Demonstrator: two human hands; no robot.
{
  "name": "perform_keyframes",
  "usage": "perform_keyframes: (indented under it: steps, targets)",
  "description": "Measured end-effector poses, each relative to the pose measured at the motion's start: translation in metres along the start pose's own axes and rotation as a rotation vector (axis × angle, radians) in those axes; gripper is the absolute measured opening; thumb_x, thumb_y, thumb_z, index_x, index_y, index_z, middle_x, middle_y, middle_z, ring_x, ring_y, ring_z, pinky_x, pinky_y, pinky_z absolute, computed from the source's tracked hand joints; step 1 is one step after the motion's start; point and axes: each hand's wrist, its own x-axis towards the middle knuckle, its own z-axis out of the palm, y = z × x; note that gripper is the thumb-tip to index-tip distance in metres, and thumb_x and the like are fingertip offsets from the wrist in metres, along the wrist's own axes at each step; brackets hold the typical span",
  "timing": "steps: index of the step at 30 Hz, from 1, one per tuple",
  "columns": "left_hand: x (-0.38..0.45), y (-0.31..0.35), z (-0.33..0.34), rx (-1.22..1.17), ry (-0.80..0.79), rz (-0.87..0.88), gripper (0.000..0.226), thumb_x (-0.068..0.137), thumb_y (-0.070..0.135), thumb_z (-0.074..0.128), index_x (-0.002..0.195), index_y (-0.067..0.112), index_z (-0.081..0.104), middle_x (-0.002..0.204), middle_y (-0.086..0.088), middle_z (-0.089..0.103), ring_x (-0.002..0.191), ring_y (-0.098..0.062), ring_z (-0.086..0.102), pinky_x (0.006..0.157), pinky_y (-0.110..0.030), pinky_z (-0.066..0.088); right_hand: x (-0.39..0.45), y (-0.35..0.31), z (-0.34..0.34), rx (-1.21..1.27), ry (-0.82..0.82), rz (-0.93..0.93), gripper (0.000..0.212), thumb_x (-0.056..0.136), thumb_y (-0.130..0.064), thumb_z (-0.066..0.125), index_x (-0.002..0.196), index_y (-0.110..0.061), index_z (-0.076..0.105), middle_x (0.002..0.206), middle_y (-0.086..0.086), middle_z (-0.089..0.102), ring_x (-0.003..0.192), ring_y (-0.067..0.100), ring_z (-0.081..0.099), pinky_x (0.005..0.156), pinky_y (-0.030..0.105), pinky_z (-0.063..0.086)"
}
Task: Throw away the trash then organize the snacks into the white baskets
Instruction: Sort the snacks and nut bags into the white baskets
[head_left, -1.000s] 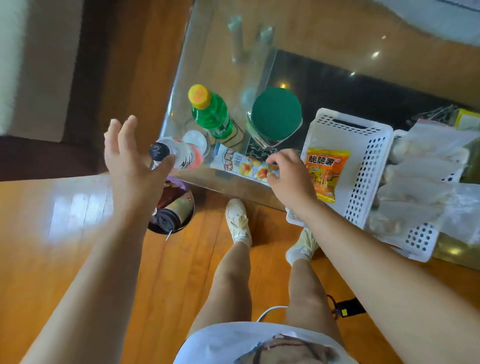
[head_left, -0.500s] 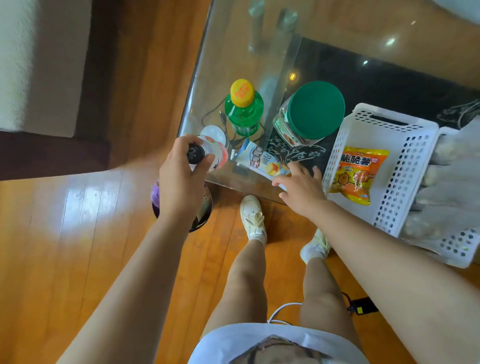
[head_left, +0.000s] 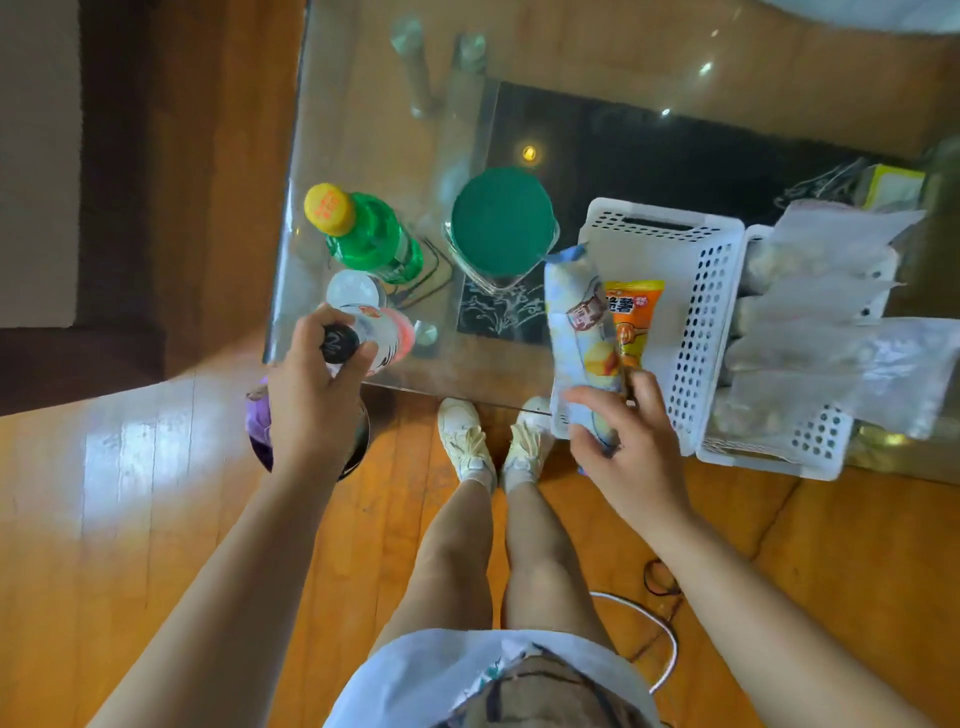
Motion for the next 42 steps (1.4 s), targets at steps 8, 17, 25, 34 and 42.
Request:
perform_keyframes:
  steps: [8, 17, 25, 34, 42]
  targets:
    - [-0.018, 0.033, 0.040, 0.021, -0.056, 0.072, 0.028, 0.085, 0.021, 0.063, 0.111, 0.024, 0.053, 0.104, 0.014, 0.051, 0.090, -0.010, 0.049, 0.074, -0.024, 0.039, 0.024, 0.071, -0.026, -0.302, 0.079, 0.366, 0.044, 0.086, -0.015, 0.057, 0.129, -0.014, 0.049, 0.131, 0.023, 0.035, 0.114, 0.040, 0.045, 0.082, 0.048, 0.052]
    - [-0.015, 0.048, 0.050, 0.055, -0.046, 0.086, 0.026, 0.087, 0.021, 0.061, 0.111, 0.024, 0.051, 0.103, 0.011, 0.052, 0.090, -0.014, 0.049, 0.075, -0.034, 0.046, 0.032, 0.090, 0.009, -0.546, -0.026, 0.373, 0.071, 0.092, -0.015, 0.052, 0.149, -0.027, 0.013, 0.156, 0.023, 0.002, 0.135, 0.043, 0.026, 0.104, 0.047, 0.035]
    - [-0.014, 0.047, 0.055, 0.052, -0.035, 0.049, 0.030, 0.087, 0.019, 0.062, 0.115, 0.019, 0.051, 0.114, 0.017, 0.048, 0.101, -0.007, 0.049, 0.080, -0.021, 0.041, 0.038, 0.097, 0.017, -0.477, -0.006, 0.368, 0.067, 0.097, -0.045, 0.030, 0.149, -0.014, 0.003, 0.158, 0.016, -0.002, 0.135, 0.036, 0.030, 0.108, 0.043, 0.029]
    - [-0.009, 0.051, 0.049, 0.012, -0.053, 0.082, 0.031, 0.078, 0.021, 0.070, 0.105, 0.025, 0.056, 0.091, 0.027, 0.053, 0.083, 0.010, 0.045, 0.068, 0.004, 0.033, 0.062, 0.093, 0.016, -0.492, -0.213, 0.489, 0.061, 0.098, -0.044, 0.023, 0.150, -0.013, 0.013, 0.160, 0.005, 0.001, 0.143, 0.033, 0.013, 0.115, 0.046, 0.015]
    - [-0.001, 0.048, 0.041, 0.029, -0.132, 0.140, 0.032, 0.076, 0.015, 0.073, 0.101, 0.026, 0.056, 0.094, 0.022, 0.052, 0.084, 0.010, 0.043, 0.060, -0.004, 0.034, 0.111, 0.003, 0.010, -0.227, 0.018, 0.228, 0.074, 0.083, -0.041, 0.061, 0.144, -0.015, 0.028, 0.153, 0.014, 0.020, 0.140, 0.031, 0.019, 0.111, 0.046, 0.024]
